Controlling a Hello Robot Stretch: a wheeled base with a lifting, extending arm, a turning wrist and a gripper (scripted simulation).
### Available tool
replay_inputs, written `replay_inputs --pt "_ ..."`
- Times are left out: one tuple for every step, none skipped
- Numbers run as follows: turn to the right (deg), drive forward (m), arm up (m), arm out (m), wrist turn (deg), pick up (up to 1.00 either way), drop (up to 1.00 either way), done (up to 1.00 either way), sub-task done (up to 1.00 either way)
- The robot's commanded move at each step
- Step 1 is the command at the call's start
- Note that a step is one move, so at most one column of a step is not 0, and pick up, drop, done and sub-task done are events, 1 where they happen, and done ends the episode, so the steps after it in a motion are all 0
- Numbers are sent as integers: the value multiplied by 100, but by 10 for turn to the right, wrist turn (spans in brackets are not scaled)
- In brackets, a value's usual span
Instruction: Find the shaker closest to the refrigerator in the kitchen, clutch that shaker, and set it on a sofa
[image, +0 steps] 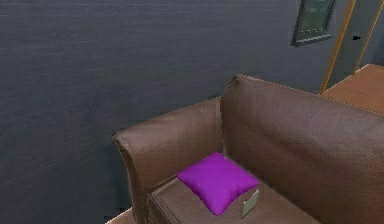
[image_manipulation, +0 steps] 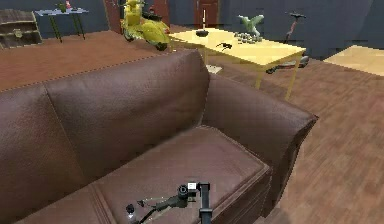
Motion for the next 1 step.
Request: replay_inputs --pt "0 0 10 0 0 0 0 0 0"
